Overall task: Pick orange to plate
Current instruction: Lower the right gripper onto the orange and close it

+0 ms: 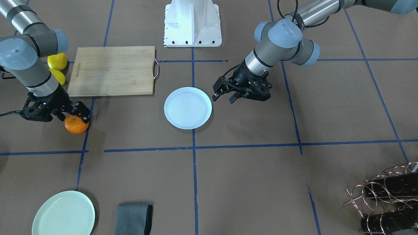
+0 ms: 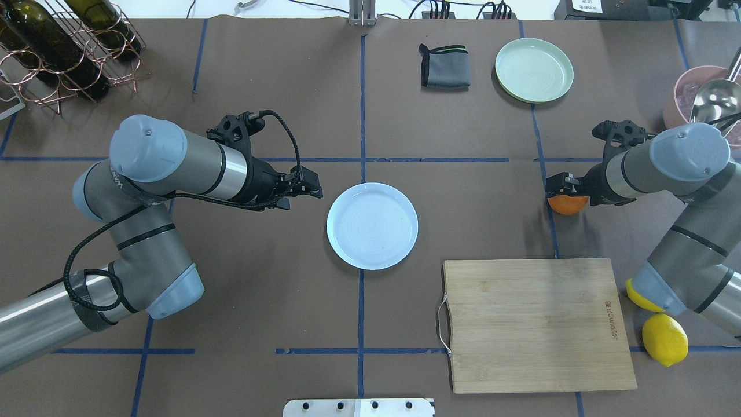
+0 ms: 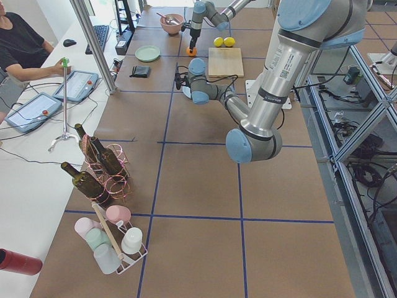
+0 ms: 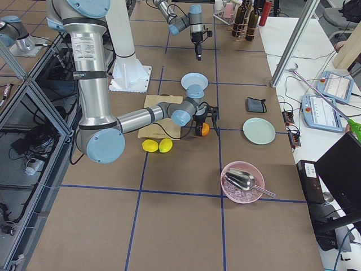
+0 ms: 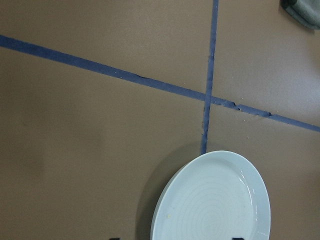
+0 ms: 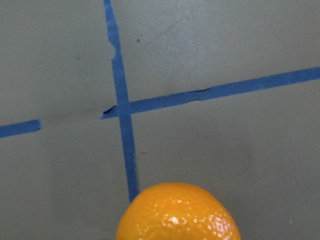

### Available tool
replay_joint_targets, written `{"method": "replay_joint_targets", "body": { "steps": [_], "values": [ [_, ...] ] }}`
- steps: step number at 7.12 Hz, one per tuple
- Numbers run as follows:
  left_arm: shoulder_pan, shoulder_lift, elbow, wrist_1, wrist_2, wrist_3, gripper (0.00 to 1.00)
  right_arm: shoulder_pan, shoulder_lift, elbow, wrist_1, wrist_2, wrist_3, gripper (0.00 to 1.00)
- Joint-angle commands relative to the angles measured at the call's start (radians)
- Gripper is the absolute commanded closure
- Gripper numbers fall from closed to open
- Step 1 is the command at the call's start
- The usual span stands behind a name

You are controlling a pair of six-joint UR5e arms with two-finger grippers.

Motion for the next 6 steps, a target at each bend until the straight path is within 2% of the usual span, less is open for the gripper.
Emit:
{"method": "replay_joint_targets", "body": {
  "steps": [1,3,4,5,6],
  "values": [
    [0.000,0.011,-0.001,-0.001,0.001,0.000,0.21,-0.007,0.003,-0.009,0.001,-0.009,0.001,0.01],
    [0.000,0.012,-0.001,-0.001,0.001,0.000,0.20,-0.013,0.005,-0.009,0.002,-0.016,0.001,0.11],
    [0.000,0.012,-0.002,-0.001,0.001,0.000,0.20,-0.013,0.005,-0.009,0.002,-0.016,0.003,0.43],
    [0.000,0.014,-0.002,-0.001,0.001,0.000,0.20,-0.010,0.005,-0.008,0.002,-0.016,0.001,0.99],
    [0.000,0.014,-0.007,-0.001,0.001,0.000,0.20,-0.010,0.008,0.014,0.004,-0.010,0.001,1.00]
  ]
}}
